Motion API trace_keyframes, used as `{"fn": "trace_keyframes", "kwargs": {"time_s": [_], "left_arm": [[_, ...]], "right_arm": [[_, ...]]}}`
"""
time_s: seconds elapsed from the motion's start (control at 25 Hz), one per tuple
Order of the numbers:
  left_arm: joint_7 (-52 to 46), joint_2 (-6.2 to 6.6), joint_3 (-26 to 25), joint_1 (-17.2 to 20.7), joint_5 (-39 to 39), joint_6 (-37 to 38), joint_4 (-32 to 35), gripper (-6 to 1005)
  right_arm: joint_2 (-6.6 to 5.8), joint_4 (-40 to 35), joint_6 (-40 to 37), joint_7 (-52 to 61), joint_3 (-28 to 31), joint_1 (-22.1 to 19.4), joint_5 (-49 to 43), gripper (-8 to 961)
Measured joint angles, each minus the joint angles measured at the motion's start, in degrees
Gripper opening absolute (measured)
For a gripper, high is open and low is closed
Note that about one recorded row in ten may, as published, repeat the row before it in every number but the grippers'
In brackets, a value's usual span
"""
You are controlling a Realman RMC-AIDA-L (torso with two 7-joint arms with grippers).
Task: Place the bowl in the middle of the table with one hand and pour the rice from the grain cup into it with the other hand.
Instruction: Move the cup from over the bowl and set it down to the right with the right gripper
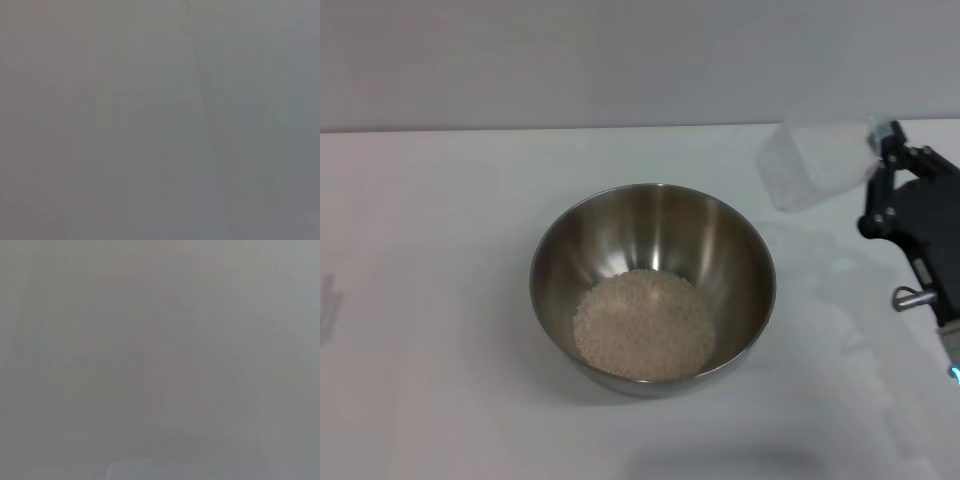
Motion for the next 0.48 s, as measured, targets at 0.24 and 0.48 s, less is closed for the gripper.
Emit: {"fn": "trace_keyframes", "kwargs": {"time_s": [0.24,0.48], "left_arm": [[-0.01,0.0,0.73,-0.13,-0.16,-0.67,0.0,813],[-0.01,0.0,0.77,-0.31,-0.14,-1.14,0.0,813]], "right_arm": [[0.17,-7.76,3.54,7.08,3.3,0.33,0.22,4],[0.07,-9.73,9.32,7.24,4.61,1.48,0.58,4]]}}
